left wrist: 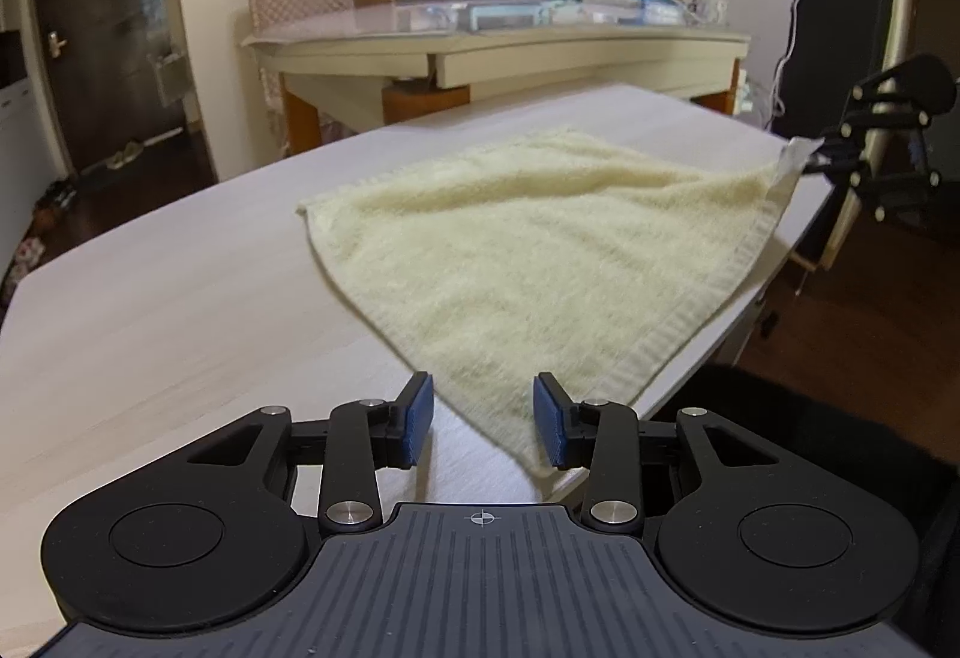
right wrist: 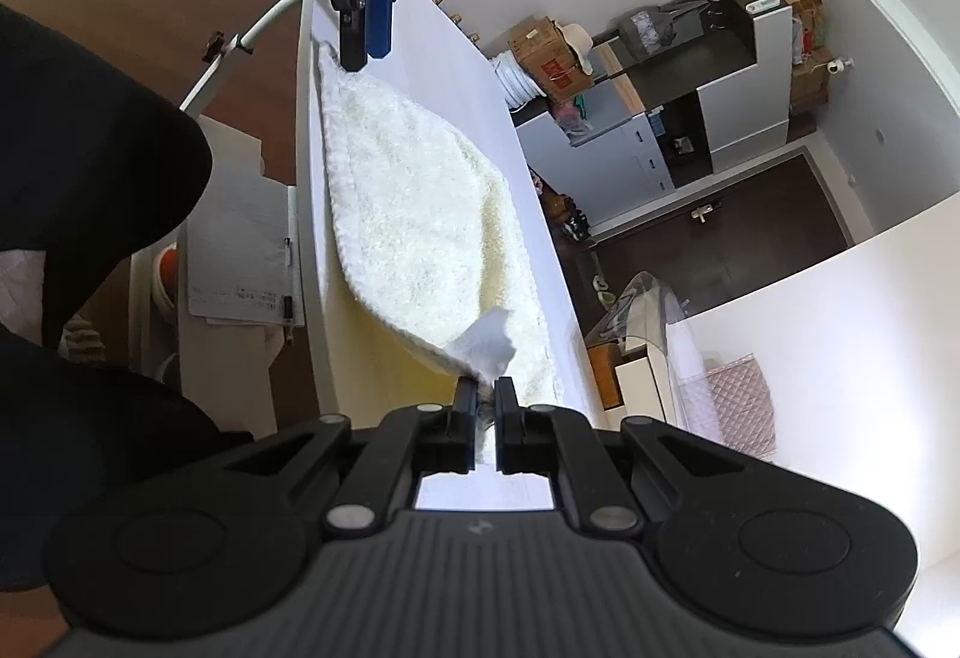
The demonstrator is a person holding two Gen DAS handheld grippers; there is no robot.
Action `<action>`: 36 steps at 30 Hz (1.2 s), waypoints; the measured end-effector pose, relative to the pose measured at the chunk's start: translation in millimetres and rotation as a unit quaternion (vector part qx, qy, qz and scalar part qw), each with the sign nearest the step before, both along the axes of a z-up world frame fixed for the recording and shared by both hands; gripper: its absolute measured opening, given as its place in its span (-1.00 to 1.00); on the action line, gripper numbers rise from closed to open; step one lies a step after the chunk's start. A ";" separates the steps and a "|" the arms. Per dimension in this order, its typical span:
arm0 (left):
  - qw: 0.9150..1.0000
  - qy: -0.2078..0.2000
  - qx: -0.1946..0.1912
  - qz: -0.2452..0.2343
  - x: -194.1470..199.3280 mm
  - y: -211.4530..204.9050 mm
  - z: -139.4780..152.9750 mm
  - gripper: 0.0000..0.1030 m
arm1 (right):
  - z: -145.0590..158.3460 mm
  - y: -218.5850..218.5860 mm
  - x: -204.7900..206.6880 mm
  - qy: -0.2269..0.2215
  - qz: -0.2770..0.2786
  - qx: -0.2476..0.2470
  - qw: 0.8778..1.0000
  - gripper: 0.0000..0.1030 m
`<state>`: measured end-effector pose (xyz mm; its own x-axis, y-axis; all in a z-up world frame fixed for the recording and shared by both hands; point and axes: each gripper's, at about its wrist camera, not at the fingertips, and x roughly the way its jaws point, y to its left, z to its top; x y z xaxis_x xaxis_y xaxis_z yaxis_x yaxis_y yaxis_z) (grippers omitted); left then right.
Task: Fold towel
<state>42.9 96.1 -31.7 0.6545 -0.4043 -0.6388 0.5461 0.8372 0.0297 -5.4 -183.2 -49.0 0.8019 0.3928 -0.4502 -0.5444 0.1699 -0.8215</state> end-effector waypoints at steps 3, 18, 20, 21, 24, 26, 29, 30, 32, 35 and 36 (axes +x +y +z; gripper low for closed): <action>1.000 0.002 0.010 -0.004 -1.6 -1.5 -0.9 -0.22 | 5.0 -0.5 -0.8 -0.006 0.001 -0.001 1.000 -0.88; 1.000 0.006 0.019 -0.001 -9.4 7.7 0.5 -0.23 | 52.3 28.5 43.3 -0.015 0.070 -0.028 0.997 -0.88; 1.000 0.010 0.018 -0.001 -8.6 10.0 -0.7 -0.23 | 61.9 39.1 59.9 -0.008 0.085 -0.048 0.995 -0.88; 1.000 0.010 0.017 -0.003 -9.1 10.8 -1.1 -0.23 | 64.9 45.2 68.2 -0.003 0.091 -0.056 0.994 -0.88; 1.000 0.007 0.019 -0.007 -10.3 10.9 -1.0 -0.23 | 72.9 65.2 93.5 0.009 0.109 -0.079 0.991 -0.88; 1.000 0.004 0.014 -0.006 -10.9 12.1 -1.3 -0.23 | 75.0 80.5 109.9 0.020 0.118 -0.090 0.989 -0.88; 1.000 -0.004 0.000 0.005 -13.5 18.4 -0.7 -0.23 | 73.0 103.1 134.8 0.041 0.130 -0.100 0.986 -0.88; 1.000 -0.009 -0.004 0.013 -14.7 22.2 0.6 -0.23 | 71.7 109.7 142.0 0.045 0.134 -0.103 0.984 -0.88; 0.999 -0.017 -0.013 0.027 -16.7 29.7 2.7 -0.23 | 66.9 127.6 159.8 0.060 0.143 -0.113 0.981 -0.88; 0.999 -0.021 -0.025 0.043 -18.1 38.7 3.2 -0.23 | 59.2 148.8 181.7 0.077 0.153 -0.124 0.977 -0.88; 0.998 -0.020 -0.027 0.046 -18.7 39.8 2.5 -0.23 | 55.7 156.4 187.8 0.081 0.157 -0.127 0.976 -0.88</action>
